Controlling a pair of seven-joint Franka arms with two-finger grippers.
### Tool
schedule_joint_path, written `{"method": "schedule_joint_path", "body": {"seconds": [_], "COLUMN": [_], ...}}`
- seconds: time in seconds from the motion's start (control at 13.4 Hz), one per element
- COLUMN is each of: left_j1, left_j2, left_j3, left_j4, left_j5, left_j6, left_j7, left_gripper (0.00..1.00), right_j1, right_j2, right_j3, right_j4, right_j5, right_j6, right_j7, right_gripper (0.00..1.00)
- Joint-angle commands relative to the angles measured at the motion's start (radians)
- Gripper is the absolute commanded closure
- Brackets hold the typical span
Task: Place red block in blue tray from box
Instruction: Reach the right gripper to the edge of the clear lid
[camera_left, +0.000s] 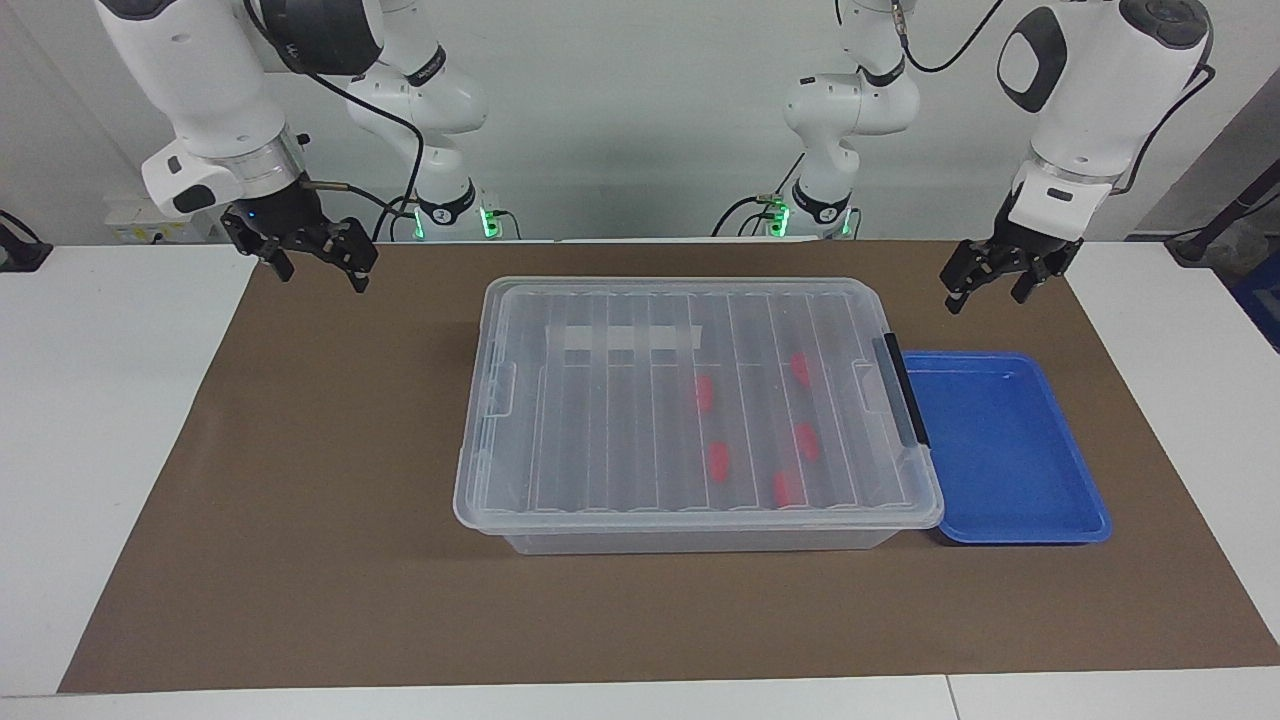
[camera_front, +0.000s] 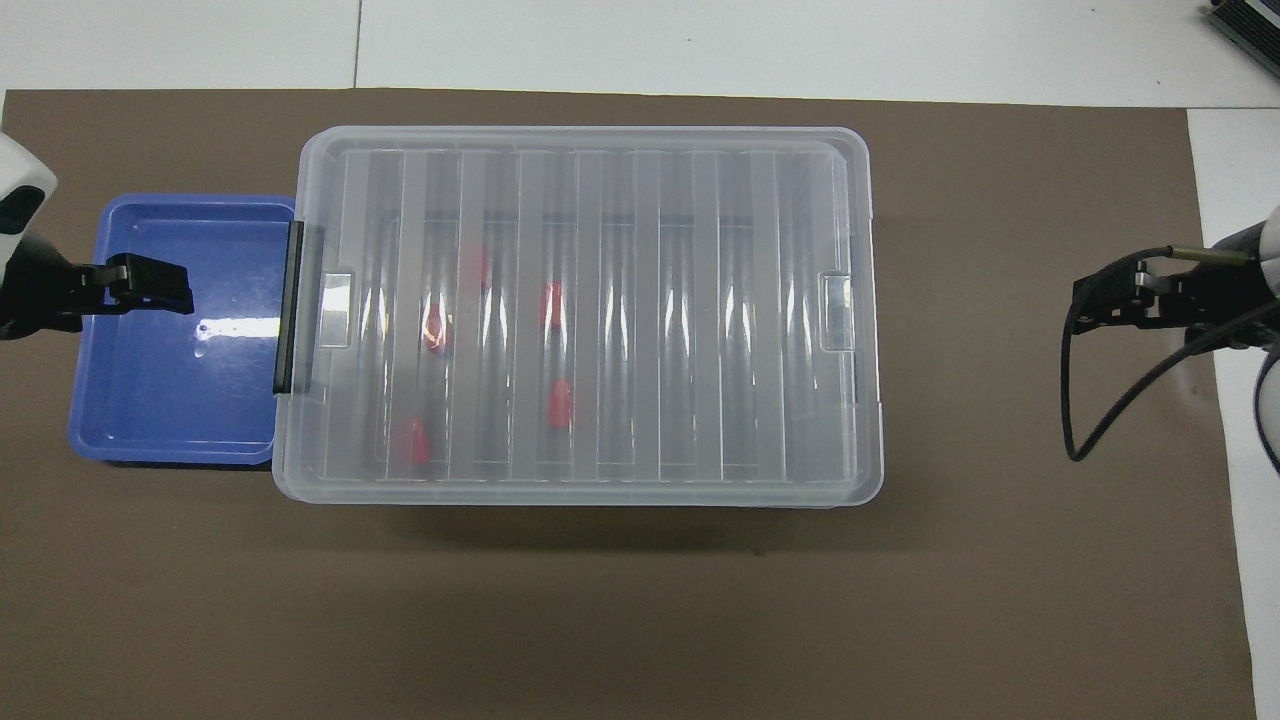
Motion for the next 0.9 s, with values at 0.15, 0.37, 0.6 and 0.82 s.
{"method": "schedule_joint_path", "body": {"seconds": [0.15, 0.37, 0.6, 0.82], "left_j1": [0.007, 0.007, 0.007, 0.007], "left_j2": [-0.029, -0.029, -0.029, -0.029], "left_j3": [-0.002, -0.002, -0.002, -0.002], "left_j4": [-0.029, -0.029, -0.029, -0.029], "left_j5": [-0.014, -0.014, -0.014, -0.014], "left_j6": [-0.003, -0.003, -0.003, -0.003], "left_j7": [0.005, 0.005, 0.005, 0.004], "left_gripper": [0.00, 0.00, 0.00, 0.00], "right_j1": [-0.006, 0.073, 0.128, 0.168], "right_j2": [-0.024, -0.050, -0.031, -0.031], "right_j3": [0.008, 0.014, 0.015, 0.015], "right_j4": [-0.052, -0.153, -0.209, -0.339], "right_j5": [0.046, 0.034, 0.033, 0.033], "right_j6": [0.080, 0.228, 0.320, 0.504], "right_j7": [-0.037, 0.001, 0.099, 0.158], "right_gripper": [0.00, 0.00, 0.01, 0.01]}}
